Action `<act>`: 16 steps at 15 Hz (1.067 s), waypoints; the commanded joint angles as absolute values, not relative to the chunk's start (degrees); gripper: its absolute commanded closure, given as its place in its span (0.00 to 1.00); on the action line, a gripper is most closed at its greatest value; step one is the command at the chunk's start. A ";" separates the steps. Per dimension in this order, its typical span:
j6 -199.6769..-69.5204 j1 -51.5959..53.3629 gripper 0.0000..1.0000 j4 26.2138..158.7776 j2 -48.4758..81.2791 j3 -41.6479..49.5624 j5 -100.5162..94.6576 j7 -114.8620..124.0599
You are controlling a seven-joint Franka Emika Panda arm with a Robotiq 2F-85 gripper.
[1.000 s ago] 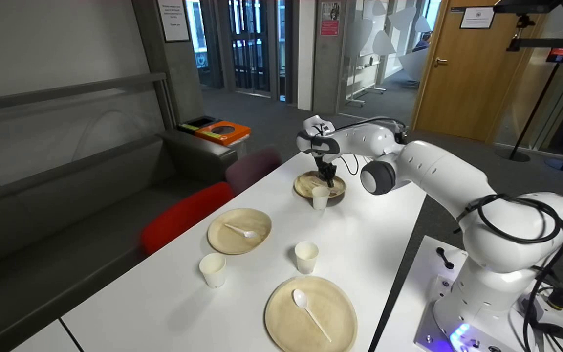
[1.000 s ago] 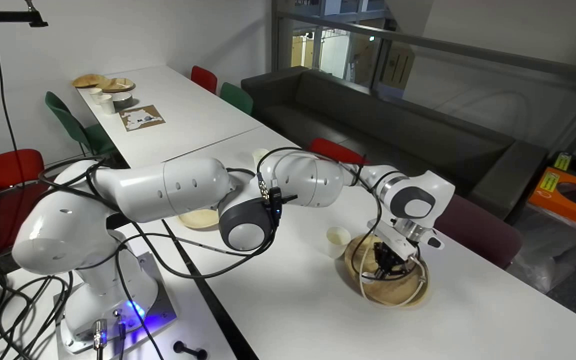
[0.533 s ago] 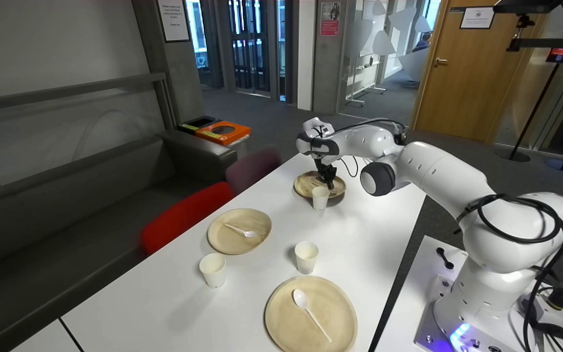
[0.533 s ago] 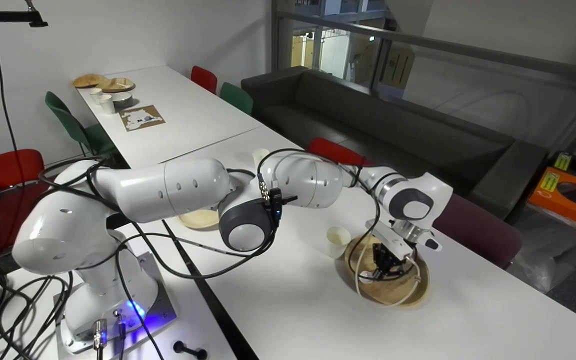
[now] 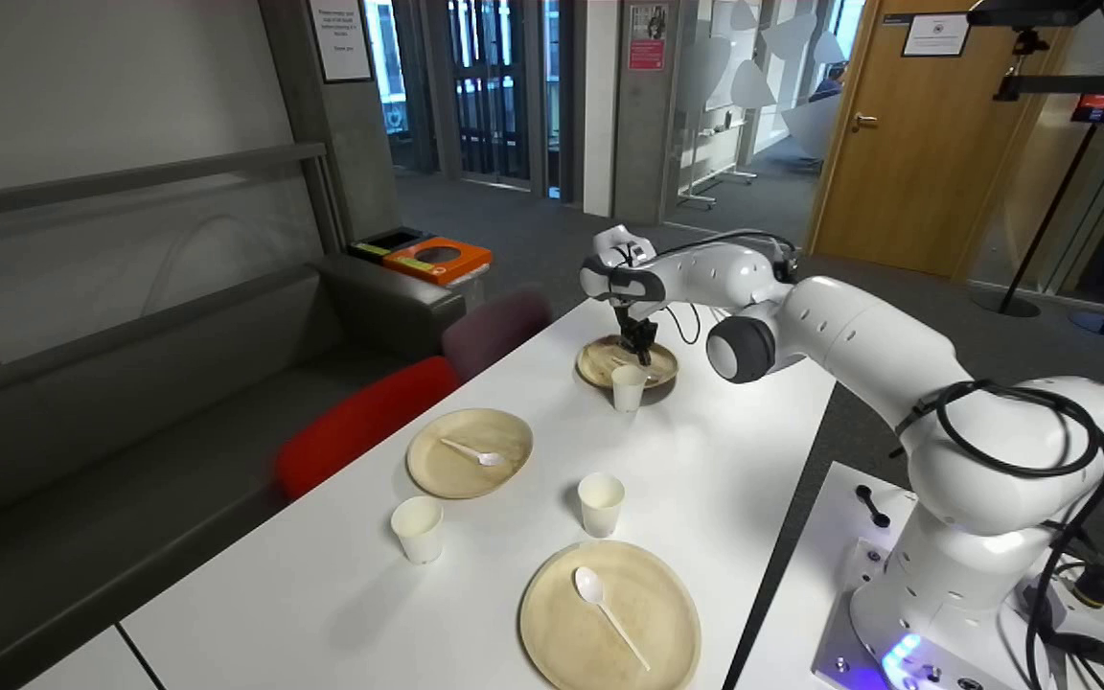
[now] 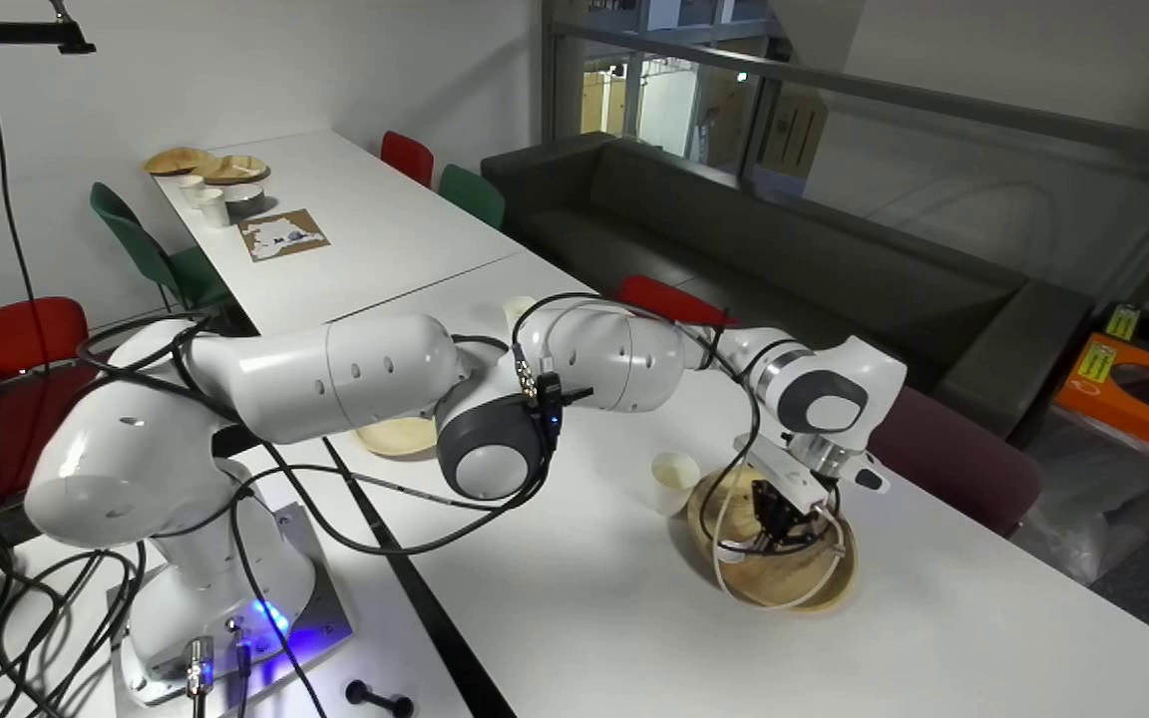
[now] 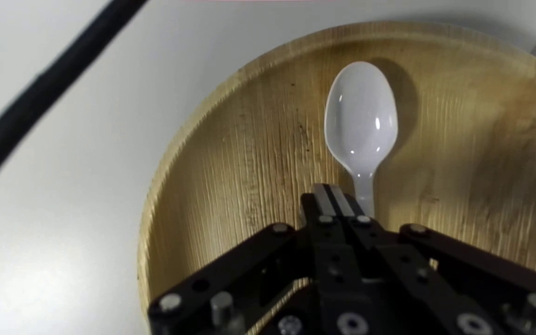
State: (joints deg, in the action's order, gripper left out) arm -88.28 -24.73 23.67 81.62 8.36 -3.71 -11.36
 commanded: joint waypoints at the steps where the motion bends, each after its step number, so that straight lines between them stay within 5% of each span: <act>1: -89.96 -24.86 1.00 25.50 79.48 8.15 -3.03 -9.50; 16: -97.55 -24.75 1.00 25.77 80.72 7.75 -1.60 3.90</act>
